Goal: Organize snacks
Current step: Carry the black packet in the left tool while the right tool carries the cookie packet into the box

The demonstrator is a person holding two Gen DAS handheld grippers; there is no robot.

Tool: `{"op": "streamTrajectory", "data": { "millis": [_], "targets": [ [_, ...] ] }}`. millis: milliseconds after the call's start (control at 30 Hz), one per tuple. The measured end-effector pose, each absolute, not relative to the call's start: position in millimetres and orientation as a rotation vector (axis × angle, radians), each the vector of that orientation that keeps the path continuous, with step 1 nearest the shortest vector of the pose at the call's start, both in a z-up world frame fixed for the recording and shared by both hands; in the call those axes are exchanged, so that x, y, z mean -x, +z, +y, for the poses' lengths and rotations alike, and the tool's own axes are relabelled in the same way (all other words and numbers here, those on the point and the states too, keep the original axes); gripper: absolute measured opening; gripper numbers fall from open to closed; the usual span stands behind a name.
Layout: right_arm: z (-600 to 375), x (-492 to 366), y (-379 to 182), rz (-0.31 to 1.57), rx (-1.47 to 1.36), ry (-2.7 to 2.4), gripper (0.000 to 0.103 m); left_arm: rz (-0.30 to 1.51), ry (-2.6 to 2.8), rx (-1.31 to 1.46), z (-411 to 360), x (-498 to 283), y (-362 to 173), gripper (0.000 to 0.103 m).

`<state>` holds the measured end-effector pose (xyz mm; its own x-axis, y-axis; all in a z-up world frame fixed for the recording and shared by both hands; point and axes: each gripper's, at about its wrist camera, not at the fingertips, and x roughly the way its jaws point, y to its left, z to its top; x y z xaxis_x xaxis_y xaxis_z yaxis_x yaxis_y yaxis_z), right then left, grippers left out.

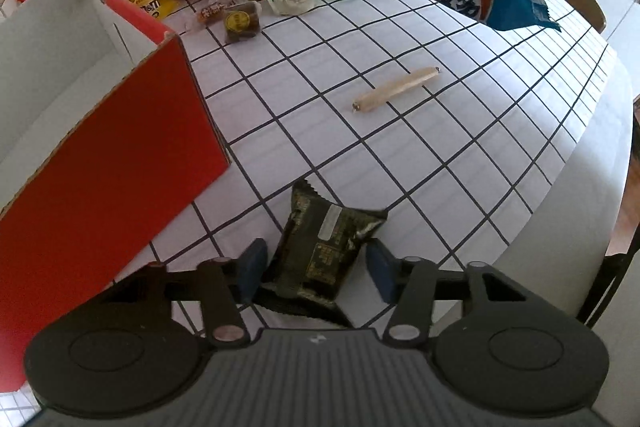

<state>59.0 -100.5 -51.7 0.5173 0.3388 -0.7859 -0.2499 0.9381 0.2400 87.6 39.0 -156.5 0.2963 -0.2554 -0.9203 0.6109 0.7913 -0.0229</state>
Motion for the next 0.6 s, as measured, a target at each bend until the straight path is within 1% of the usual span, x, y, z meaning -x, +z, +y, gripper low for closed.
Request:
{"op": "streamTrajectory", "data": {
  "millis": [33, 100, 133, 333, 600],
  "targets": [
    [-101, -59, -52, 0.965, -0.101, 0.353, 0.034, 1.124, -0.585, -0.37, 39, -86, -156, 0.043],
    [-101, -59, -52, 0.966, -0.102, 0.354, 0.034, 1.114, -0.573, -0.364, 39, -84, -155, 0.039],
    [-101, -59, -52, 0.966, -0.102, 0.353, 0.034, 1.108, -0.566, -0.355, 40, -84, -154, 0.033],
    [-101, -60, -51, 0.967, -0.107, 0.349, 0.034, 1.073, -0.521, -0.256, 48, -79, -141, 0.031],
    [-100, -62, -35, 0.935, -0.099, 0.364, 0.034, 0.977, -0.4, -0.076, 67, -73, -81, 0.031]
  ]
}}
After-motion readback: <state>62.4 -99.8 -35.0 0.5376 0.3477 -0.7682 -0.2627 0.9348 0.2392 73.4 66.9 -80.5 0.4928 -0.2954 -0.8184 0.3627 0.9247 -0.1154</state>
